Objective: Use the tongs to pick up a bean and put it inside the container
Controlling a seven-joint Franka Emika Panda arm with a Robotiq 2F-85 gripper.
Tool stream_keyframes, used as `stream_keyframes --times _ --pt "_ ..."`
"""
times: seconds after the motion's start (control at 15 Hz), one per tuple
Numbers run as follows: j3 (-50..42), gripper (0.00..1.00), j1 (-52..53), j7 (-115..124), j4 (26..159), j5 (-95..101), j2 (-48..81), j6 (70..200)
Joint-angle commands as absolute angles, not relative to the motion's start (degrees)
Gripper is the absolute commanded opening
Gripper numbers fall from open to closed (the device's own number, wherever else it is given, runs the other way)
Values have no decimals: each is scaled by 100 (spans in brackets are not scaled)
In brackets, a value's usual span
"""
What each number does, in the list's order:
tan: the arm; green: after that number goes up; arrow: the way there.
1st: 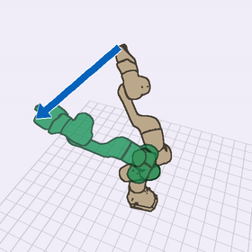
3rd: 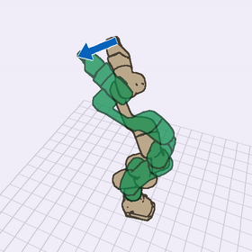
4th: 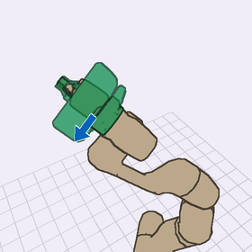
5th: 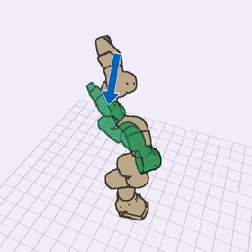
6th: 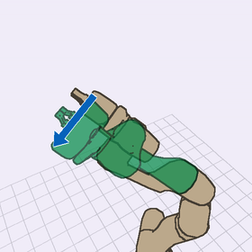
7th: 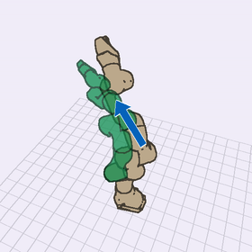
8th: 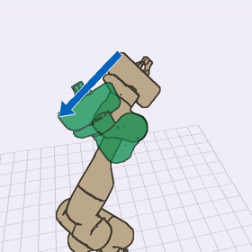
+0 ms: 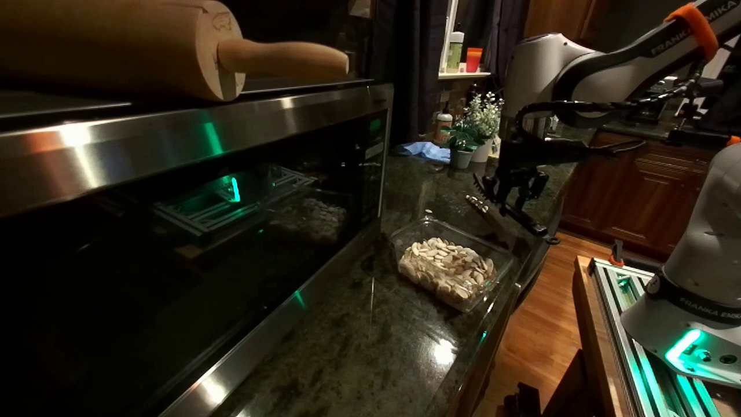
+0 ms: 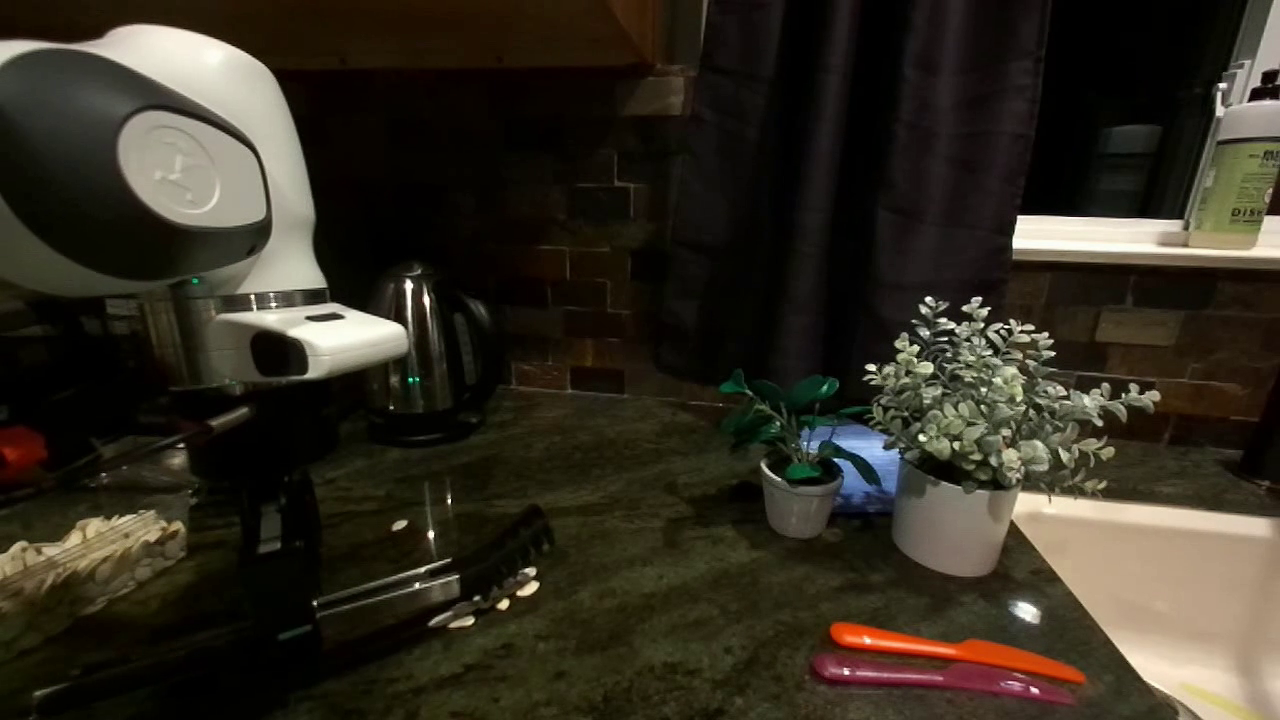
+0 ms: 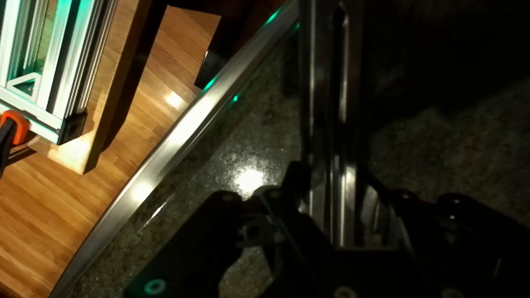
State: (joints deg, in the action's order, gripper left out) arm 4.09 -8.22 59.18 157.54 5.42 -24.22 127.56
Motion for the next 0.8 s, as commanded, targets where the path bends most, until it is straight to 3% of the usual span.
stream_keyframes --times 0.0,0.2,0.4,0.47,0.6,0.73 --pt "399 36 -790 5871 15747 436 -2421 12690" --pt "402 44 -783 5870 15746 427 -2418 12685" --pt "407 45 -780 5874 15747 423 -2416 12682" --pt "407 58 -782 5875 15746 423 -2412 12680" --pt "406 73 -785 5877 15747 424 -2400 12684" --pt "406 78 -784 5878 15747 423 -2379 12692"
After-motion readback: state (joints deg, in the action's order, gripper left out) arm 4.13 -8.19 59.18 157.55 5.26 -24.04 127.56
